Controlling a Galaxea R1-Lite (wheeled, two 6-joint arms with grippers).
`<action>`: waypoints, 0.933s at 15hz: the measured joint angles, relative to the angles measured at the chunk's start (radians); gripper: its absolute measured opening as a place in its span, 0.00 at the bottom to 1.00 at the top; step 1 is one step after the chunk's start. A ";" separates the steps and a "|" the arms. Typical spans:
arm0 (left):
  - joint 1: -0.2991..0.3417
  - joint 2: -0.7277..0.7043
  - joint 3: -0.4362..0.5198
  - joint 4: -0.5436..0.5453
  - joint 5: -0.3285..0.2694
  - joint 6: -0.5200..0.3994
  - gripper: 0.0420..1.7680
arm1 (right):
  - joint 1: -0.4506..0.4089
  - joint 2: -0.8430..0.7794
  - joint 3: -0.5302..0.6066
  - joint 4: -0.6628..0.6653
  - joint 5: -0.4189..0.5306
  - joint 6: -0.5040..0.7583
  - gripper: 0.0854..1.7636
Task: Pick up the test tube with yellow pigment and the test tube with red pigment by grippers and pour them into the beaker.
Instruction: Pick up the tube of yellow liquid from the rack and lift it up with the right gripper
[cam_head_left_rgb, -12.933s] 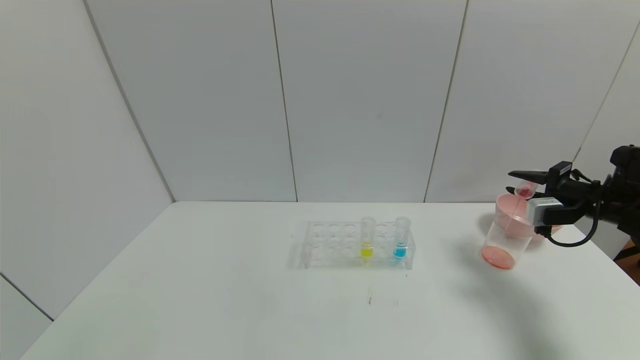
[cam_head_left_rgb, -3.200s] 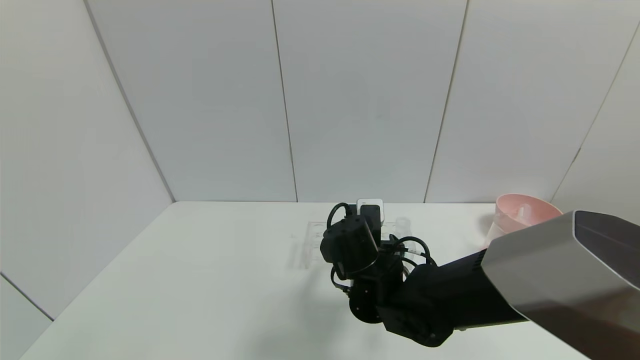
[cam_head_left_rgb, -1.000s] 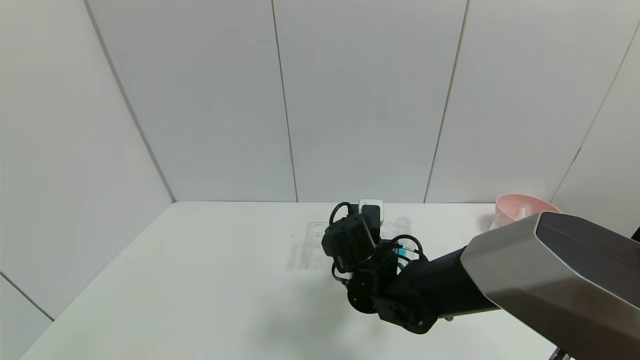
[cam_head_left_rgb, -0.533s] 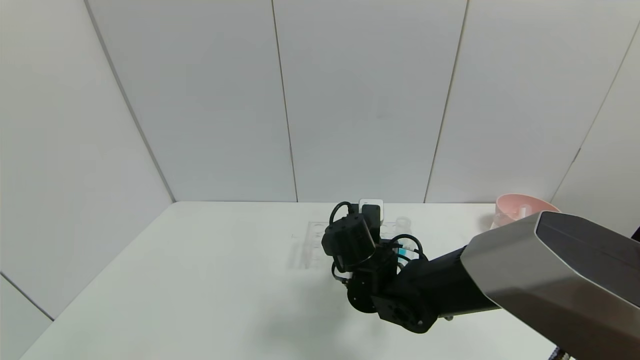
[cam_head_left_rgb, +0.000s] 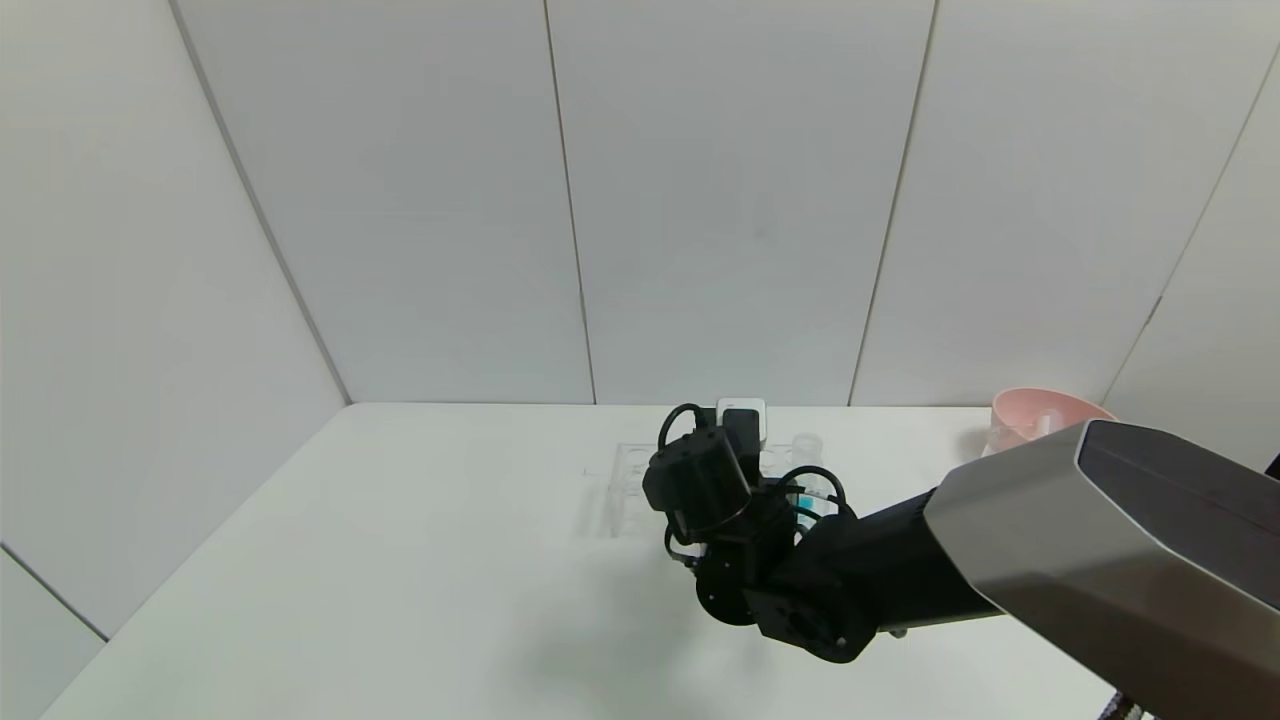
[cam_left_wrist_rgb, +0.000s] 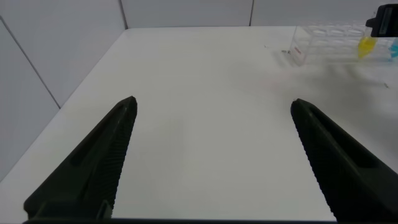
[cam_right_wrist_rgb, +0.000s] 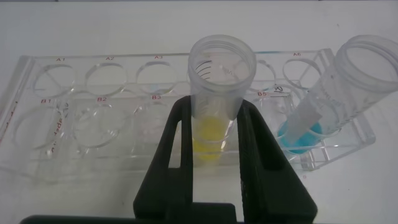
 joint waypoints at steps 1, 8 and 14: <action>0.000 0.000 0.000 0.000 0.000 0.000 1.00 | 0.000 -0.002 0.000 0.002 -0.001 -0.002 0.24; 0.000 0.000 0.000 0.000 0.000 0.000 1.00 | -0.014 -0.047 -0.001 0.004 -0.005 -0.008 0.24; 0.000 0.000 0.000 0.000 0.000 0.000 1.00 | -0.014 -0.084 0.000 0.004 -0.010 -0.015 0.24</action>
